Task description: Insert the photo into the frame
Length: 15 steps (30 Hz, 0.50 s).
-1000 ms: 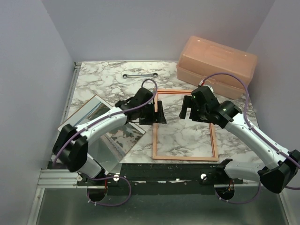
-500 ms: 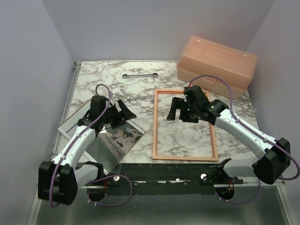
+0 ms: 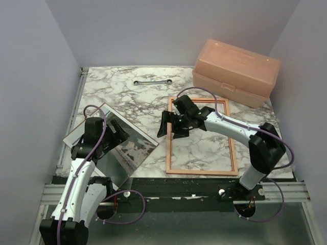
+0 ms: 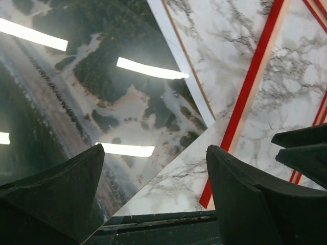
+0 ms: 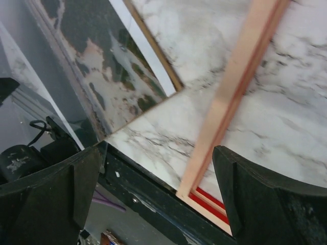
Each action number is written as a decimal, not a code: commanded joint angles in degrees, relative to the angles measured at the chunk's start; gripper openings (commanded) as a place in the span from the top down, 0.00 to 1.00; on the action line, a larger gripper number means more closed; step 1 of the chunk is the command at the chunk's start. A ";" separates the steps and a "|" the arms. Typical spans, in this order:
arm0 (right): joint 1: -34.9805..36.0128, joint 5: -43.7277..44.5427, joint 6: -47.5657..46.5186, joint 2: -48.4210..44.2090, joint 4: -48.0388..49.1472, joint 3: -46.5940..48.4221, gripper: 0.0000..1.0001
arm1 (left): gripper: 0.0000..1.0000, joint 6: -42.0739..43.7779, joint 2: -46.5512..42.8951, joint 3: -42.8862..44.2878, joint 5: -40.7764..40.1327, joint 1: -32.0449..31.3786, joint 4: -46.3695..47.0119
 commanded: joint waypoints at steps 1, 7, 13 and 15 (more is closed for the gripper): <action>2.49 -5.40 2.56 6.32 7.42 6.32 0.03 | 0.20 1.69 0.02 3.73 -8.46 0.13 -7.96; 3.62 -10.79 6.51 13.98 13.76 10.44 0.10 | 0.26 4.57 7.12 6.78 -9.19 -0.27 -11.27; 7.22 -12.60 9.49 15.97 16.33 9.06 0.13 | 0.29 3.39 12.15 5.83 -9.06 -3.73 -9.72; 9.07 -13.56 11.12 15.96 18.49 7.06 0.15 | 0.30 2.69 13.46 5.40 -9.24 -4.94 -9.08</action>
